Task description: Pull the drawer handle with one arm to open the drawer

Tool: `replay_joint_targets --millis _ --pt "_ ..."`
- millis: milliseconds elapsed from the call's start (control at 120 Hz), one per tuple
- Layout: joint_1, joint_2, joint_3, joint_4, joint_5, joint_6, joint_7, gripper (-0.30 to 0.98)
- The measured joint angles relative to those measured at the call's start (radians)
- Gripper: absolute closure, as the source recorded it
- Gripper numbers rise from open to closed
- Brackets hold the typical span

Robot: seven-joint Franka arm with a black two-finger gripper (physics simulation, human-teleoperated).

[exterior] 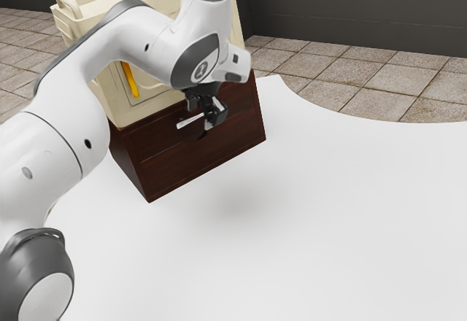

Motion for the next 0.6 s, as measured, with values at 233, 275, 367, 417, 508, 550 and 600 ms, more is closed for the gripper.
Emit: replay_joint_targets --millis 233,275,367,417,508,550,600 --pt "0.004 0.013 0.001 -0.001 0.003 0.007 0.007 0.3" --pt "0.004 0.015 0.001 -0.001 0.003 0.008 0.008 0.3" --pt "0.005 0.017 0.0 -0.002 0.003 0.009 0.01 0.31" --pt "0.006 0.017 0.0 -0.004 0.003 0.01 0.01 0.31" --pt "0.006 0.017 -0.001 -0.012 0.0 0.011 0.012 0.31" --pt "0.006 0.017 -0.001 -0.015 -0.001 0.011 0.012 0.31" --pt "0.006 0.018 -0.001 -0.018 -0.003 0.012 0.013 0.31"
